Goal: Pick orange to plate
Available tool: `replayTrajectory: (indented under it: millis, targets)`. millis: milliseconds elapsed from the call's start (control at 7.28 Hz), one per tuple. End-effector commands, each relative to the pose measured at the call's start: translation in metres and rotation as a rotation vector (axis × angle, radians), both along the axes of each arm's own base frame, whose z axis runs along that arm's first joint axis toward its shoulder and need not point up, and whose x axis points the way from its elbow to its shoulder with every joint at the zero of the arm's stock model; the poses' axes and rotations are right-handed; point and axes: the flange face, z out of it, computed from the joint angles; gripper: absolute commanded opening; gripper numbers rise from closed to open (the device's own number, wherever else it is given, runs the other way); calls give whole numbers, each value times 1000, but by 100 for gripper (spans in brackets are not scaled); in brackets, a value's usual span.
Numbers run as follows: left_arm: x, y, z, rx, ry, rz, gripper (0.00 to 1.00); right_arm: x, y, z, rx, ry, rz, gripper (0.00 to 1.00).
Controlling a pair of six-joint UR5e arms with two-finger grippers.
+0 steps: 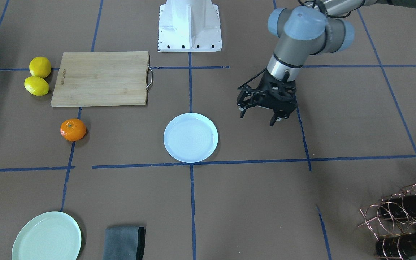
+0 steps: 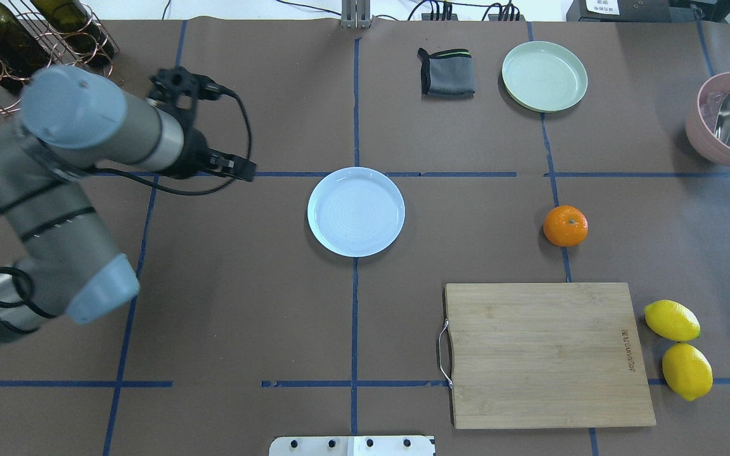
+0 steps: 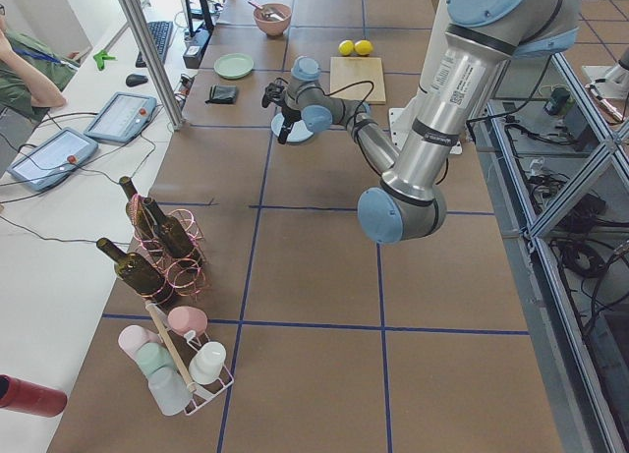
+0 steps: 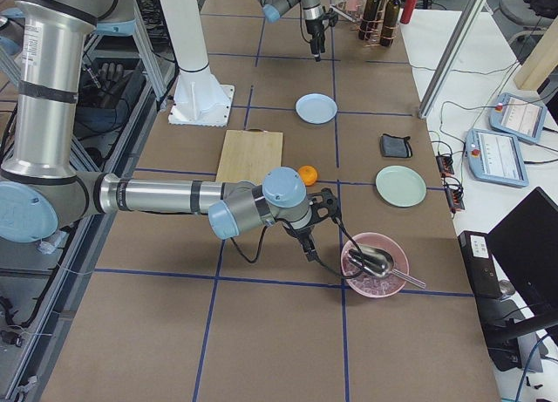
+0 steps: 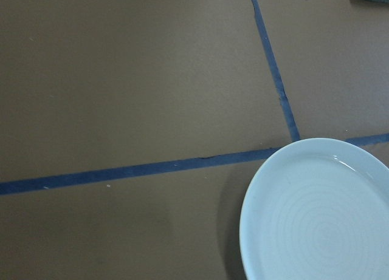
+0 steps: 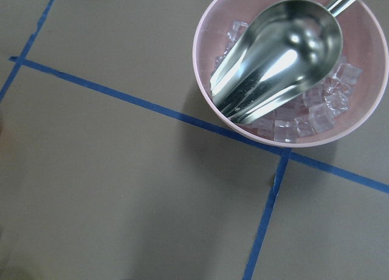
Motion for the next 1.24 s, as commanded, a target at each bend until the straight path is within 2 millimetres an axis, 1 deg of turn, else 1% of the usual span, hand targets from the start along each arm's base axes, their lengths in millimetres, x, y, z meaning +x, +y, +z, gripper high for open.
replayTrajectory:
  millis: [0,137,275,412,550,687,824,962,1099]
  targets:
    - [-160,-34,67,113,-118,95,100,-6,1,-3,17,-9,9,100]
    - [-240,-44,114,93,-121,120,100,-9,0,-5,21,-9,4,100]
    - [-299,-38,169,111,-177,175,100,-19,-5,-12,19,-14,-4,100]
    - [-348,-43,204,64,-239,208,100,-29,-19,-27,10,-26,15,100]
    - [-385,-40,242,-69,-268,240,100,-44,-37,-48,8,-47,18,100]
    - [-418,-37,278,-118,-273,246,100,-61,-51,-64,16,-61,1,100]
    - [-457,-17,330,-138,-263,263,100,-83,-65,-84,-7,-80,1,100]
    - [-469,15,369,-150,-252,286,100,-97,-80,-101,-30,-78,-5,100]
    - [-481,23,375,-146,-251,259,100,-113,-88,-109,-37,-32,-3,100]
